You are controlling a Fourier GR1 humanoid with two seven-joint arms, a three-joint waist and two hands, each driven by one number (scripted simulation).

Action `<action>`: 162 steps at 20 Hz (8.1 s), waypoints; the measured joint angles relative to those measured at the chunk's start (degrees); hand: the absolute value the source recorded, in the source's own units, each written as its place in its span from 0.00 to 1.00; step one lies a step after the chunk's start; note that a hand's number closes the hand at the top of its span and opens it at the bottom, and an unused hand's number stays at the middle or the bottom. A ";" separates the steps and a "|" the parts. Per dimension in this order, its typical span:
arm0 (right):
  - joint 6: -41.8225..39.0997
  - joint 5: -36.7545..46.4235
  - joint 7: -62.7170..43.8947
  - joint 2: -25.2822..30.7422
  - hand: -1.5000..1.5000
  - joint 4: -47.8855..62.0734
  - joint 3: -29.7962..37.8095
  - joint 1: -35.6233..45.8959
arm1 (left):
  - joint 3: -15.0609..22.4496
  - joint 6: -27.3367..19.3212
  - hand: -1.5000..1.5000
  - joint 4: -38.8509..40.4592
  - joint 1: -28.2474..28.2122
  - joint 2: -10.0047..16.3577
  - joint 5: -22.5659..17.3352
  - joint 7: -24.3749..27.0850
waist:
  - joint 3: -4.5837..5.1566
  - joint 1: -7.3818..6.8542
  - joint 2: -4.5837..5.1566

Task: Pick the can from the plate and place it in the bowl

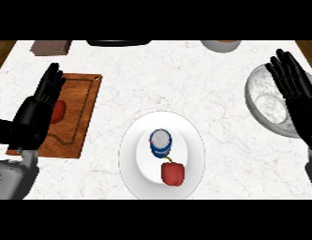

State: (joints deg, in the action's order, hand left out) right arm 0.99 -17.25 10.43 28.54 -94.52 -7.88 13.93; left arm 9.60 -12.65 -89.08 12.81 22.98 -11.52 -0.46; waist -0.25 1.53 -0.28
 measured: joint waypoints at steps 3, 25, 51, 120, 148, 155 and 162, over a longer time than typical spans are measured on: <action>2.52 4.18 -5.16 -2.55 1.00 -2.11 -5.78 -0.92 | 0.80 -0.53 0.50 -0.23 0.35 -1.34 0.72 -1.17 | 0.18 -0.85 0.09; 41.18 58.00 -27.21 -27.07 0.00 -4.82 -31.99 -10.59 | 4.09 -2.47 0.50 3.37 -2.92 -8.94 2.58 -1.43 | 0.41 -0.82 0.00; 16.10 57.01 -62.87 -28.48 0.00 -5.42 -30.54 -1.40 | 0.32 1.72 0.50 3.57 -3.43 -12.07 6.25 -1.81 | 0.26 -1.60 0.26; 44.15 45.43 -39.11 -27.68 1.00 27.58 -20.74 16.07 | -6.21 8.11 0.50 0.07 -5.04 -18.99 14.11 -4.47 | 0.27 -1.56 0.20; 14.48 79.04 -69.21 -19.76 1.00 10.34 0.81 38.70 | -7.02 9.09 0.50 0.99 -4.76 -19.38 13.98 -4.43 | 0.28 -1.51 0.20; 8.28 80.70 -67.79 -13.53 1.00 15.63 4.07 36.60 | -6.88 9.35 0.50 -0.04 -5.78 -19.24 14.19 -3.89 | 0.28 -1.55 0.25; 8.79 80.61 -63.17 -8.53 1.00 20.02 7.93 30.45 | -6.15 8.21 0.50 -0.66 -5.52 -20.30 15.27 -4.83 | 0.25 -1.57 0.30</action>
State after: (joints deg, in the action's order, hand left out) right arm 9.78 63.37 -52.74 20.01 -74.50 0.06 44.38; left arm 3.45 -4.44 -89.74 7.29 2.68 3.74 -5.29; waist 0.00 -0.04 0.02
